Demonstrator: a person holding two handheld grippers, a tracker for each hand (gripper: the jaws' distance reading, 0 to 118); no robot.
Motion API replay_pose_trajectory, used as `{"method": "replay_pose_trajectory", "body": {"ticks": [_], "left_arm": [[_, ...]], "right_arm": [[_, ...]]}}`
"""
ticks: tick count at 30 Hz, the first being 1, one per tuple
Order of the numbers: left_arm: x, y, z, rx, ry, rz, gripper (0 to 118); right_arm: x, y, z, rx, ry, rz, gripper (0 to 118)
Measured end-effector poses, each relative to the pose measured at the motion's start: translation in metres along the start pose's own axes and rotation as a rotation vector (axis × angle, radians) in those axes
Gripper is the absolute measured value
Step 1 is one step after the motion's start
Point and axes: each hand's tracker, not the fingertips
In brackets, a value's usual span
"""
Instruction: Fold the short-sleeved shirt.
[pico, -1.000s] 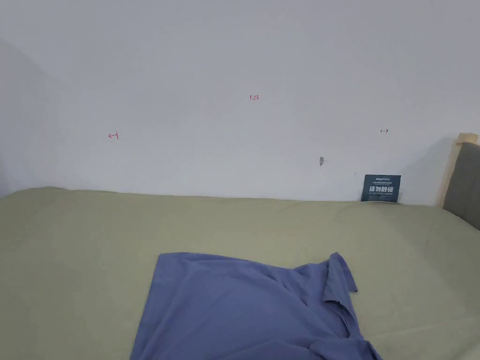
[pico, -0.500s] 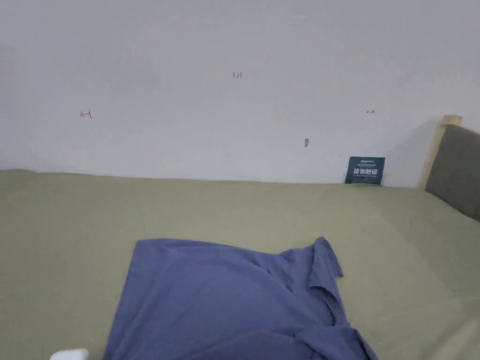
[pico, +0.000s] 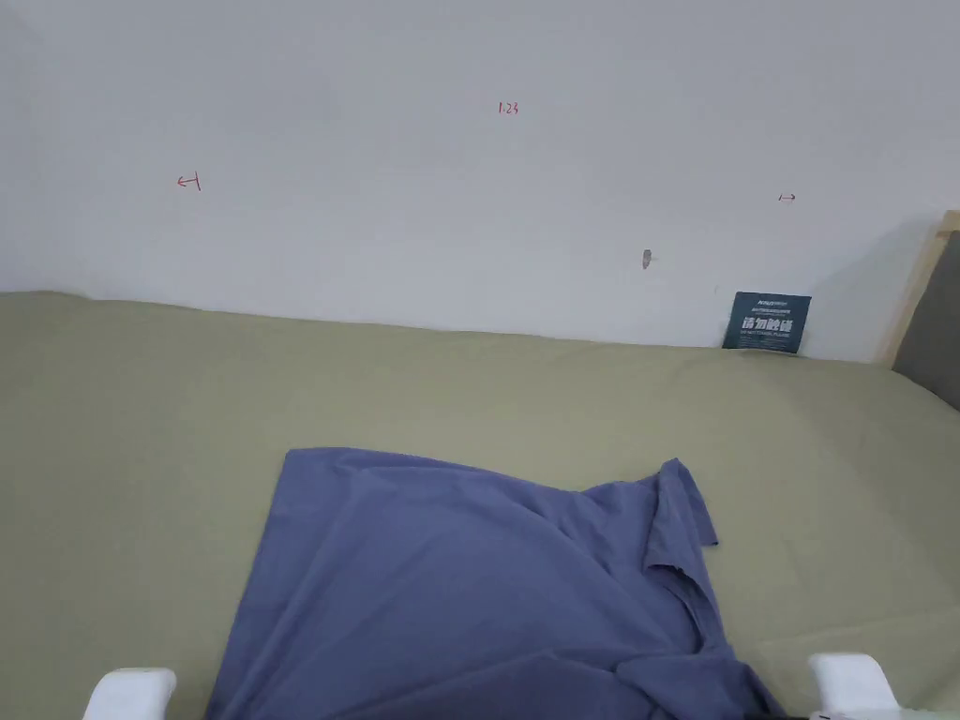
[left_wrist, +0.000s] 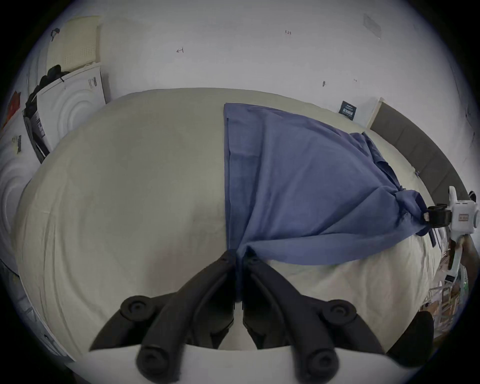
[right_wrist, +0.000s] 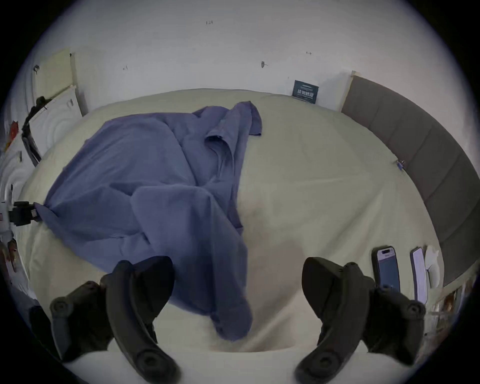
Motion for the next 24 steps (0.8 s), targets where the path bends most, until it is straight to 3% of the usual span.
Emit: {"method": "replay_pose_trajectory", "body": {"ticks": [1, 2, 3, 4, 5, 8, 16, 24], "left_arm": [[0.000, 0.000, 0.000, -0.001, -0.001, 0.000, 5], [0.000, -0.001, 0.000, 0.001, -0.001, -0.001, 5], [0.000, -0.002, 0.000, 0.005, 0.000, 0.001, 5], [-0.002, -0.003, -0.001, 0.010, -0.001, 0.007, 5], [-0.002, -0.003, -0.001, 0.011, -0.003, 0.017, 5], [-0.003, -0.005, 0.001, 0.026, -0.003, 0.038, 5], [0.000, 0.011, 0.022, 0.133, -0.006, 0.059, 5], [0.011, 0.077, 0.041, 0.254, 0.003, 0.037, 5]], "right_arm": [[0.000, -0.004, -0.002, 0.000, 0.011, -0.007, 96], [0.002, -0.005, -0.001, 0.002, 0.027, -0.017, 79], [0.003, -0.007, 0.002, 0.016, 0.036, -0.029, 54], [0.003, -0.010, 0.006, 0.031, 0.037, -0.041, 5], [0.003, -0.012, 0.008, 0.063, -0.001, -0.055, 2], [0.004, -0.013, 0.020, 0.128, 0.012, -0.112, 2], [-0.001, -0.025, 0.046, 0.301, 0.026, -0.159, 2], [0.000, 0.020, 0.055, 0.401, 0.017, -0.179, 2]]}}
